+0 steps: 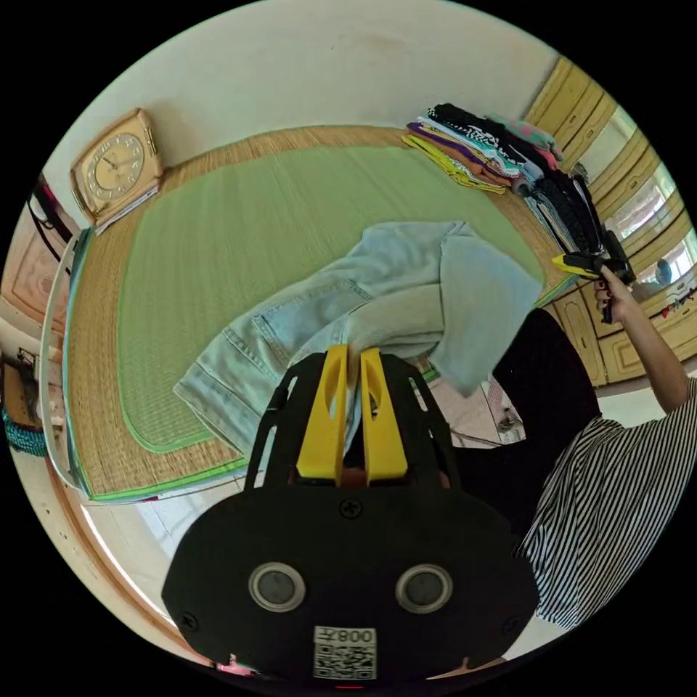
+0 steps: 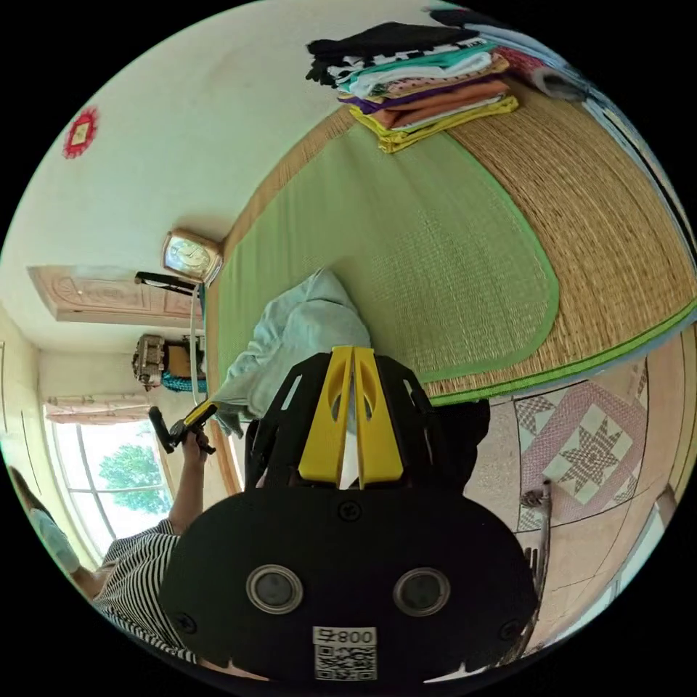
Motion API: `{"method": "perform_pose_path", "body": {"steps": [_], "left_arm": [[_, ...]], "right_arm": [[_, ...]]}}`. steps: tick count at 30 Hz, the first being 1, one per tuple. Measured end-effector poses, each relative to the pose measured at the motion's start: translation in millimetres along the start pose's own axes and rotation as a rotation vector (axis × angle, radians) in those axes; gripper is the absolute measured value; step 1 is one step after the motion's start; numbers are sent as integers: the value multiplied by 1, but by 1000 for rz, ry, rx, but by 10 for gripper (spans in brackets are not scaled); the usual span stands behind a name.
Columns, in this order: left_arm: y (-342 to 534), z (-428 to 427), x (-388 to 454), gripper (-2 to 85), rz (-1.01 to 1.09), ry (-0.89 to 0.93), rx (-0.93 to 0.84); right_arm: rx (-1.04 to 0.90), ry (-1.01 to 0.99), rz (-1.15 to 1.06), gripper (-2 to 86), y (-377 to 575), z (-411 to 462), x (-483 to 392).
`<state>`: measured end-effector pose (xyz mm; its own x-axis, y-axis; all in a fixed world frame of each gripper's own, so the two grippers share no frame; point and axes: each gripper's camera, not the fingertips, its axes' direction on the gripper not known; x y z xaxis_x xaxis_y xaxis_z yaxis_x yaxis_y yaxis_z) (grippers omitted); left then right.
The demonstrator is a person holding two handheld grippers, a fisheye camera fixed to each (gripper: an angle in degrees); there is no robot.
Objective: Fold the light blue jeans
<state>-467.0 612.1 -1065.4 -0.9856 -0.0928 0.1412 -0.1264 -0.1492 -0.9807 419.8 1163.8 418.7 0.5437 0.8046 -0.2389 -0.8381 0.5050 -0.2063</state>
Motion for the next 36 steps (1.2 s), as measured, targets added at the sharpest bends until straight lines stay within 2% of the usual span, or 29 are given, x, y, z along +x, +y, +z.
{"method": "perform_pose_path", "body": {"steps": [2, 8, 13, 16, 24, 30, 36], "left_arm": [[-2, -3, 7, 23, -15, -25, 16], [-1, -5, -1, 23, -73, 60, 12], [2, -9, -6, 21, -143, 105, 24], [0, -12, -5, 21, -144, 95, 17], [3, -21, -2, 19, -143, 92, 21], [11, -25, -2, 17, -162, 111, 42], [18, -47, -5, 17, -168, 94, 79]], "right_arm": [[33, -71, -44, 8, 3, -2, 7], [-55, 44, -347, 46, -15, 43, -72], [-283, 148, -650, 80, -1, 161, -154], [-350, 257, -762, 88, 15, 218, -183], [-386, 394, -733, 103, -6, 277, -194], [-370, 573, -849, 54, -3, 292, -199], [-417, 326, -738, 12, -41, 230, -171]]}}
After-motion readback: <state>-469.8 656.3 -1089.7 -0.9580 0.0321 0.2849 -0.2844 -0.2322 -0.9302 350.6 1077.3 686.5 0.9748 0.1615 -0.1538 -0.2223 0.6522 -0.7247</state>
